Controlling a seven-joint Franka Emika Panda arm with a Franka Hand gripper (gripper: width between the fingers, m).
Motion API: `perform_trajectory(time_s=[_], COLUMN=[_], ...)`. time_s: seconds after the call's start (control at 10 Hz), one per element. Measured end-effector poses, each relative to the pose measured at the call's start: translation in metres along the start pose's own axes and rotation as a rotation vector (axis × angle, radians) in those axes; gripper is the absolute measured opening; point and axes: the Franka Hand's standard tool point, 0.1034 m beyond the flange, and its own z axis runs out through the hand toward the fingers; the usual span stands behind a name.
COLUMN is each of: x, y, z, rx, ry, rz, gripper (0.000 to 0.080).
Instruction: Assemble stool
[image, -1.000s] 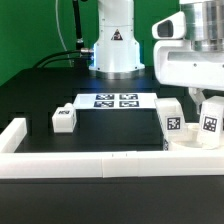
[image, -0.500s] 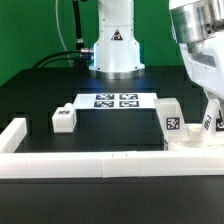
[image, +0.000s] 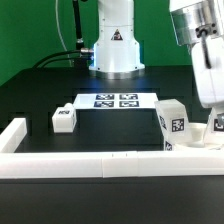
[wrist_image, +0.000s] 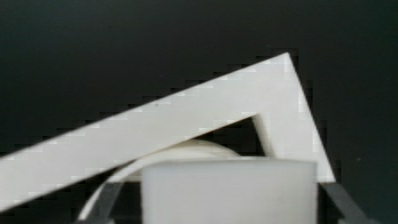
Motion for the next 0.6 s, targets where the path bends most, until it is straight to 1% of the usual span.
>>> perform_trajectory(time_s=[0.1,0.2,0.4,0.6], x=[-0.0025,-0.0046,-0.0050,-0.0038], y=[0.0004,0.0017,0.0028,0.0031], z=[0.0009,0.0022,0.0035,0.0034], rx=[0.019,0.035,0.085,0.089], ry=[-0.023,-0.033,-0.042,-0.044], rz=[0.186,0.264,0.313,0.331], gripper=[0.0337,0.0337,0.0337,0.0337])
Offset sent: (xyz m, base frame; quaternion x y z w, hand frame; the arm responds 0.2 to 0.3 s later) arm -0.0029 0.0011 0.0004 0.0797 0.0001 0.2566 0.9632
